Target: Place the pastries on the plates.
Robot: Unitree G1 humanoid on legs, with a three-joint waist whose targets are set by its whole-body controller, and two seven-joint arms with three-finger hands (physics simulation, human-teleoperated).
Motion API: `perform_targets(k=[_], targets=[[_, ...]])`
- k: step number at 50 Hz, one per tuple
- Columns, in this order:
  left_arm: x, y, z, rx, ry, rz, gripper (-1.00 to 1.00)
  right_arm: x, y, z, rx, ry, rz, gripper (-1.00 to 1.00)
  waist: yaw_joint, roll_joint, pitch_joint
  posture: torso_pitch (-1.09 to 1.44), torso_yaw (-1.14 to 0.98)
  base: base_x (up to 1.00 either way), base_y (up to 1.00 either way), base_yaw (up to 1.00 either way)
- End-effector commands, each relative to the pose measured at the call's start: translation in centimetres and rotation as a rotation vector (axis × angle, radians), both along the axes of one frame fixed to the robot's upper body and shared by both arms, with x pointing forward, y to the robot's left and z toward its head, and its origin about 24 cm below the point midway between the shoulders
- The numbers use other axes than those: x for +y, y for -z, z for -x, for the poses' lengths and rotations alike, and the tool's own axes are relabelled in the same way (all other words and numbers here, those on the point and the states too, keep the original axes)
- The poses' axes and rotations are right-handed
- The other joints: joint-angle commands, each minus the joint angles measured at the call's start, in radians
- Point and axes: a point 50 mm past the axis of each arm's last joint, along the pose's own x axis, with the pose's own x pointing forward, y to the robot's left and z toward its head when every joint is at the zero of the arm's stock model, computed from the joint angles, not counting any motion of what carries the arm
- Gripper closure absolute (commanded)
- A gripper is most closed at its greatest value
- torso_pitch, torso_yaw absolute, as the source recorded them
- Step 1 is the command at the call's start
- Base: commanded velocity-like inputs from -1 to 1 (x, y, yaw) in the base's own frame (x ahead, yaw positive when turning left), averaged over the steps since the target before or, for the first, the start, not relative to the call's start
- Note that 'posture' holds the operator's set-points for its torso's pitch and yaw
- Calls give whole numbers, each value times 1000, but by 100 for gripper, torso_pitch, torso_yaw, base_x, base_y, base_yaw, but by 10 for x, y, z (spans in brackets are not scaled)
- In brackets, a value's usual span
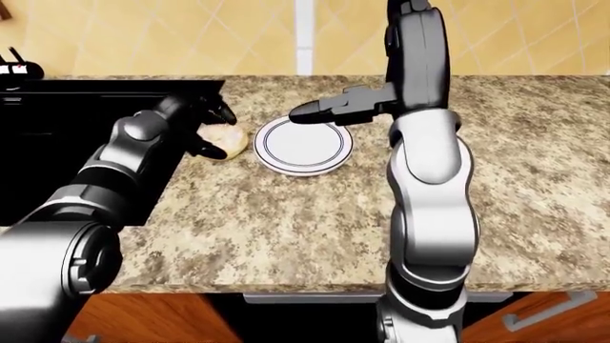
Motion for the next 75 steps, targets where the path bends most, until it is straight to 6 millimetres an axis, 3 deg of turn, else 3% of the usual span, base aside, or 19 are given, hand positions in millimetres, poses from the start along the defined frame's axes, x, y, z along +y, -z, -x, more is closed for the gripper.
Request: perform_targets(k=[1, 17, 23, 31, 47, 75], targets=[[-2, -28, -2, -87, 7, -2, 66, 0, -15, 8, -82, -1, -1, -100, 0, 1, -28, 0, 0, 0, 0, 0], [-4, -74, -2, -201, -4, 16, 96, -3, -14, 13, -85, 8, -8, -100, 1, -2, -20, 0, 0, 0, 0, 0], [-21, -92, -2, -226, 46, 11, 100, -7, -16, 16, -91, 26, -8, -100, 3, -4, -19, 0, 0, 0, 0, 0], [-57, -107, 1, -249, 151, 15, 100, -10, -17, 21, -96, 34, -12, -100, 7, -13, -15, 0, 0, 0, 0, 0], [-110, -103, 6, -241, 289, 47, 100, -16, -17, 33, -103, 47, -19, -100, 11, -26, -13, 0, 0, 0, 0, 0], [-145, -88, 12, -236, 348, 63, 100, -24, -22, 50, -105, 68, -15, -100, 14, -38, -12, 0, 0, 0, 0, 0]])
